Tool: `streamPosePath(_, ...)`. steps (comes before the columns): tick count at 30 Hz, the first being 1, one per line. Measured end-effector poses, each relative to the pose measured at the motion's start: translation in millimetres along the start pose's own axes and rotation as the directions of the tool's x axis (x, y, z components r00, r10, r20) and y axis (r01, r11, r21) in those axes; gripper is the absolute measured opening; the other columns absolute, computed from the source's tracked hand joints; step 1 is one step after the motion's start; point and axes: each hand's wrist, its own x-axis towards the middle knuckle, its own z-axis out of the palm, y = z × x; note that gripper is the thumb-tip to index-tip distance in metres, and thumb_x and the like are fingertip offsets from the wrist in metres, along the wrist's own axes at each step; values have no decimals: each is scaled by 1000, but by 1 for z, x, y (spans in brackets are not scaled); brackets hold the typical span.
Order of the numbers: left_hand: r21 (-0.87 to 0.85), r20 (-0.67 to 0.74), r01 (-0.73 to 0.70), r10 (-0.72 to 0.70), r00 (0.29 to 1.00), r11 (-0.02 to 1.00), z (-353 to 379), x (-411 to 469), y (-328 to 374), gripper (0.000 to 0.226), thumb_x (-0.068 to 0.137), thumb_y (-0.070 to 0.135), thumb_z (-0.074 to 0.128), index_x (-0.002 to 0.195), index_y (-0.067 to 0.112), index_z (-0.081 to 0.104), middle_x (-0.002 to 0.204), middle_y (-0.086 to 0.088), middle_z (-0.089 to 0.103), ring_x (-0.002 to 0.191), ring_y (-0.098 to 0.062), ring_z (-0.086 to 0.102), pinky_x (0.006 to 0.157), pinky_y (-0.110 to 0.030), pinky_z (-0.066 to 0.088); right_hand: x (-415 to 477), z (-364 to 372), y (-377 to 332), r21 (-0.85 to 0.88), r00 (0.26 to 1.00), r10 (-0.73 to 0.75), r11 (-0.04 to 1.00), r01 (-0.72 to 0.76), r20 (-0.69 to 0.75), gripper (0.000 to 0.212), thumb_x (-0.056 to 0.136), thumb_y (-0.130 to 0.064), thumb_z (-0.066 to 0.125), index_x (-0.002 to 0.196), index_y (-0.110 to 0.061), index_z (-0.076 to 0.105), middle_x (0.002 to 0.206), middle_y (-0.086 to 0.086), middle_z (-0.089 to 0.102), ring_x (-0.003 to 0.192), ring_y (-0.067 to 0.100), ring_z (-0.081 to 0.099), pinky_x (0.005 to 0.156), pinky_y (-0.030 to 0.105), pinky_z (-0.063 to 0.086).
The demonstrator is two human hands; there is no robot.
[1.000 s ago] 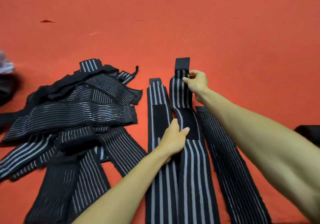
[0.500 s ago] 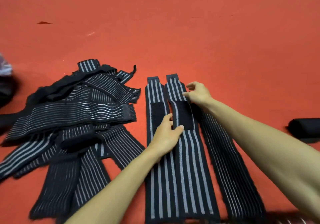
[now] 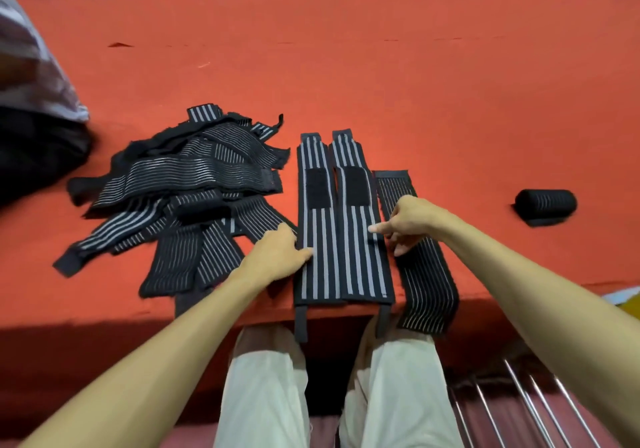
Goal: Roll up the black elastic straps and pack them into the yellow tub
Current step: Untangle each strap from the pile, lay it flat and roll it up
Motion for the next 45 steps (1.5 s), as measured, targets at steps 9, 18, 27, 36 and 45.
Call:
streamPosePath(9,-310,-28,24,-35,999,951,5,-3,-18,49,77,32,81,106,17,46,97,-13,65,77,-19,57,73,-33,45,4,16,13,83,998,46,996,-44,-29,14,84,-5,72,82,7,65,63,14,62,42,13,54,43,22,48)
streamPosePath(18,-47,-5,-143,143,990,989,2,1,-17,43,77,37,79,101,20,48,80,0,62,76,-16,61,65,-30,47,8,13,15,11,999,29,1000,-29,-26,19,86,-7,72,88,11,66,67,17,68,43,18,62,46,26,55)
streamPosePath(27,130,46,-281,277,960,951,-28,35,1,20,80,39,75,89,25,64,74,9,64,72,-8,61,71,-28,50,35,-14,-9,-110,985,-103,990,88,-141,25,92,-20,66,83,3,71,71,13,71,46,17,62,42,22,48)
streamPosePath(36,-180,-127,-368,349,928,912,-40,126,25,8,90,15,63,90,19,70,81,12,66,71,3,56,65,-5,39,108,-46,-30,-55,930,-259,966,254,-262,26,92,-23,64,73,-7,68,54,-3,63,40,1,54,45,16,43)
streamPosePath(45,-342,-392,-358,214,895,869,-1,204,18,19,87,4,58,86,21,66,94,0,66,76,-5,54,74,-13,43,224,-49,-46,10,902,-199,976,219,-383,22,91,-28,64,107,-13,66,103,4,69,100,23,62,84,25,43)
